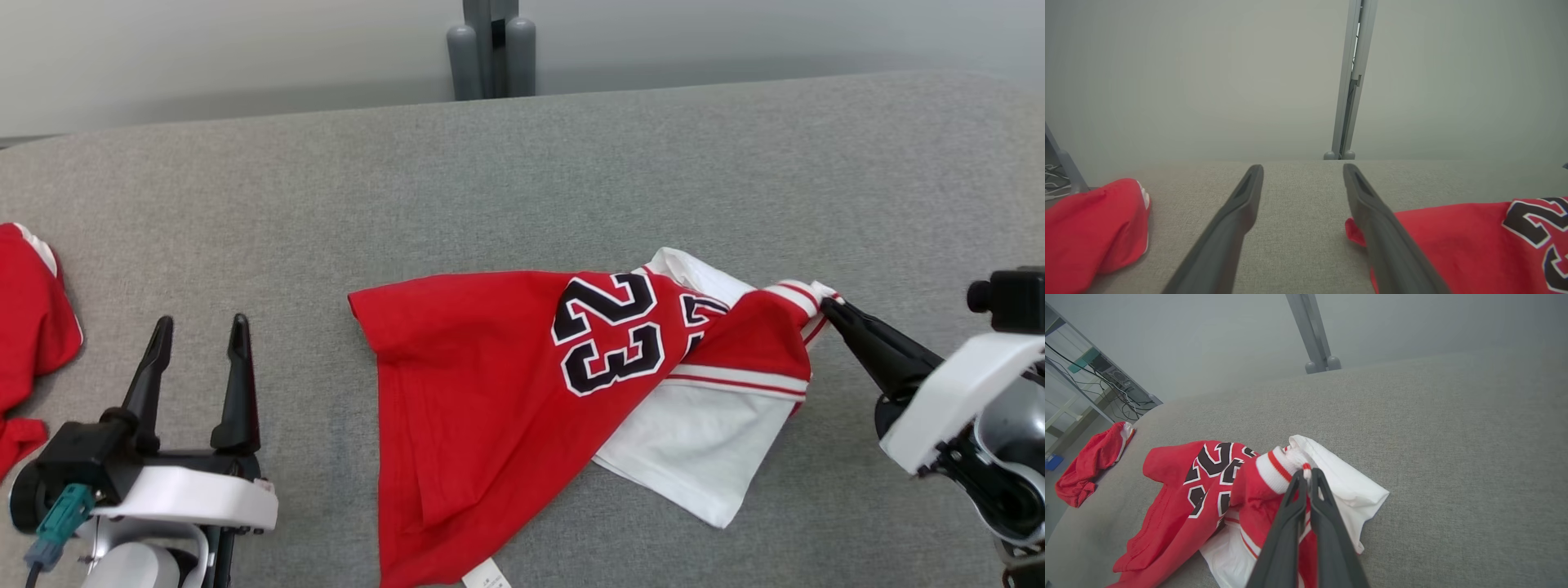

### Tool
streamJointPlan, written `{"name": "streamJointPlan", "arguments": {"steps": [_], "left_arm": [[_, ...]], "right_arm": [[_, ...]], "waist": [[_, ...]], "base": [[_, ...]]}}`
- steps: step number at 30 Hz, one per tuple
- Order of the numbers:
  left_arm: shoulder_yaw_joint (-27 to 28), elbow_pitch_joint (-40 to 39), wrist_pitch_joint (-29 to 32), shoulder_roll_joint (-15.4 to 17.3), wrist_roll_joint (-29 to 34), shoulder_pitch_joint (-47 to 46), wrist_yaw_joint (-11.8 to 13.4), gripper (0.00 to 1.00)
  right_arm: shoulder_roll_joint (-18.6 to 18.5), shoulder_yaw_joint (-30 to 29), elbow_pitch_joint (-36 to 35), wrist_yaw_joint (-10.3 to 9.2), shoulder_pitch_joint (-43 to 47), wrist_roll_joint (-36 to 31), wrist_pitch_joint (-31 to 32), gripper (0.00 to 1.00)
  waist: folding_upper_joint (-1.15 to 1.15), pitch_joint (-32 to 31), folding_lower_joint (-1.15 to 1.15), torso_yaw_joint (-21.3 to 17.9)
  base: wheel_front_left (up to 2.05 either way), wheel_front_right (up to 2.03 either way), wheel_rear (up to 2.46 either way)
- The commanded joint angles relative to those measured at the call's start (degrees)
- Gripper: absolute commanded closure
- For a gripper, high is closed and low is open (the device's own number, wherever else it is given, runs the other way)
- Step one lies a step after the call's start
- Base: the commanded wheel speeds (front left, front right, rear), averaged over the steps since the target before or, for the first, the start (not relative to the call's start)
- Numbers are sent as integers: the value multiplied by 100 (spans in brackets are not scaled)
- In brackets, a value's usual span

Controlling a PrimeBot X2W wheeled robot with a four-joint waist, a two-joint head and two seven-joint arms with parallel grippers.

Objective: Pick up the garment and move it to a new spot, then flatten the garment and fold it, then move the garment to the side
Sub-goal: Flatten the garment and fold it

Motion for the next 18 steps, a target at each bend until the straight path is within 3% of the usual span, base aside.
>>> {"name": "streamJointPlan", "arguments": {"steps": [1, 3, 4, 5, 6, 12, 18], "left_arm": [[13, 6, -18, 4, 48, -129, -29, 0], [-22, 37, -16, -25, 46, -182, -37, 0], [-30, 48, -17, -34, 47, -211, -47, 0], [-40, 64, -18, -37, 49, -221, -57, 0], [-52, 80, -19, -45, 50, -229, -66, 0], [-46, 126, -29, -82, 35, -225, -52, 0], [16, 111, -38, -83, 55, -67, 9, 0]], "right_arm": [[-76, 60, 131, 1, -124, -20, -74, 100], [-102, 167, 499, 1, -370, -14, -393, 100], [-73, 234, 698, 1, -444, 33, -516, 86], [-99, 315, 886, 1, -510, 6, -662, 49], [-98, 345, 1052, 1, -596, -4, -849, 0], [23, 280, 1844, 1, -674, -79, -1761, 0], [247, -402, 2163, 1, -346, -310, -2671, 0]], "waist": [[0, 40, 0, 34], [0, 88, 0, 64], [0, 104, 0, 74], [0, 109, 0, 86], [0, 114, 0, 96], [0, 73, 0, 73], [0, -60, 0, -23]], "base": [[0, 0, 0], [0, 0, 0], [0, 0, 0], [0, 0, 0], [0, 0, 0], [0, 0, 0], [0, 0, 0]]}}
